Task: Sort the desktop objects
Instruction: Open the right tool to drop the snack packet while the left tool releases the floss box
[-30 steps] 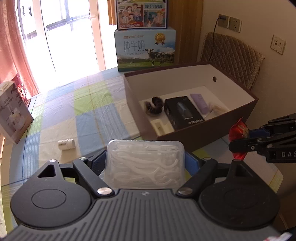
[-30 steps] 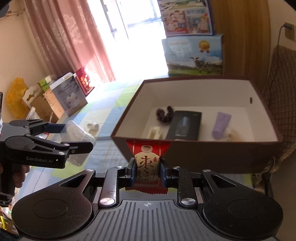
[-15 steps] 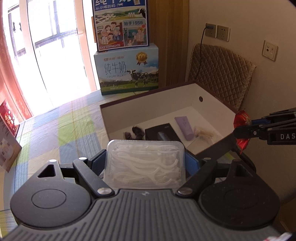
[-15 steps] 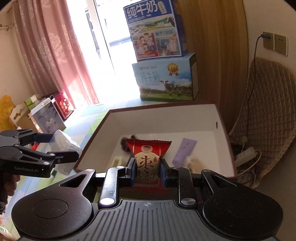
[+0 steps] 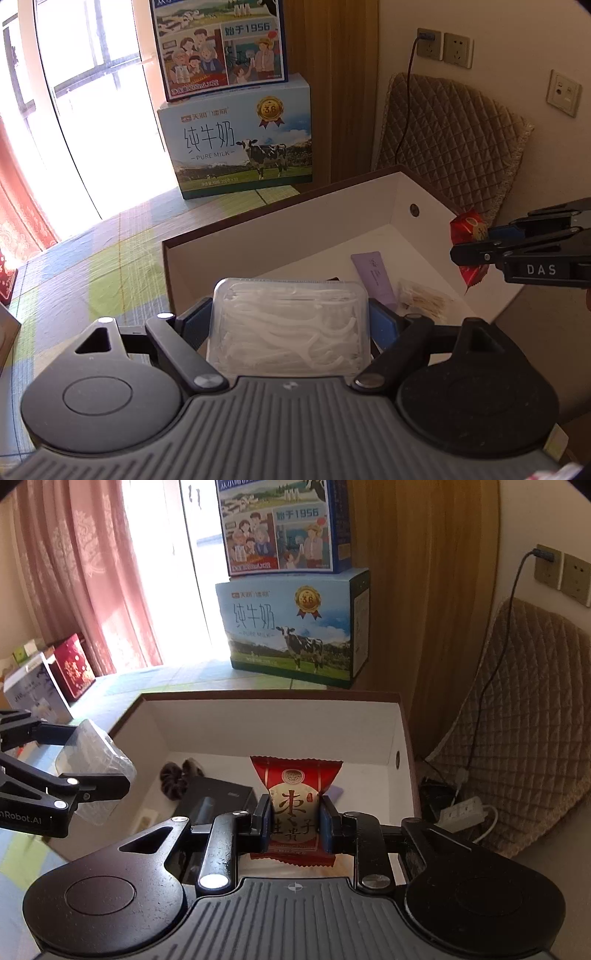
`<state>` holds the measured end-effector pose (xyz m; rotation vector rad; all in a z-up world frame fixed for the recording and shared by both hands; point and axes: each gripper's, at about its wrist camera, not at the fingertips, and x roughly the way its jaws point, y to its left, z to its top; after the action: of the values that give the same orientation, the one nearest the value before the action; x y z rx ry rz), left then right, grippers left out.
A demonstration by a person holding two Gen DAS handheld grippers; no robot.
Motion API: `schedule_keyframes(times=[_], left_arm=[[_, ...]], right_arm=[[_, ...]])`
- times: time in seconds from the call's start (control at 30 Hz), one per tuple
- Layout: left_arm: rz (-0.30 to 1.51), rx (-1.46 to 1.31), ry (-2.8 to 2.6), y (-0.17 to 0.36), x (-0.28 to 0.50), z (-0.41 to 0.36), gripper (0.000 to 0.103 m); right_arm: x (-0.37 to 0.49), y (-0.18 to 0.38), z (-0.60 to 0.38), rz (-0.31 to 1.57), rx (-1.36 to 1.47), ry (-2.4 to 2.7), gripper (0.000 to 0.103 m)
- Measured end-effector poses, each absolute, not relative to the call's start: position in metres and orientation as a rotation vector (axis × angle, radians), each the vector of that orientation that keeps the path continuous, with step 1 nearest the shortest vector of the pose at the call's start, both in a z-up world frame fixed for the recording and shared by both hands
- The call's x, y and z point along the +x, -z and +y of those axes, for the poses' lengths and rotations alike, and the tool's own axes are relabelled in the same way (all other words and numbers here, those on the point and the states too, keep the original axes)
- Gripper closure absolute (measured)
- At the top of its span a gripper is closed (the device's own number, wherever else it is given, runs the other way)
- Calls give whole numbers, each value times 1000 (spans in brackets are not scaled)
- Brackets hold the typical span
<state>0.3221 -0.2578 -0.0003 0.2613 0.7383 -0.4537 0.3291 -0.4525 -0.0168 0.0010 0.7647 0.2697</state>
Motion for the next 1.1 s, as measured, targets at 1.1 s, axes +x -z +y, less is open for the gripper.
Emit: schedule_keyframes(times=[1.1], left_arm=[[896,260,326,72,465,-304,19]], right_arm=[[444,65,-455,886,-174,-324,80]])
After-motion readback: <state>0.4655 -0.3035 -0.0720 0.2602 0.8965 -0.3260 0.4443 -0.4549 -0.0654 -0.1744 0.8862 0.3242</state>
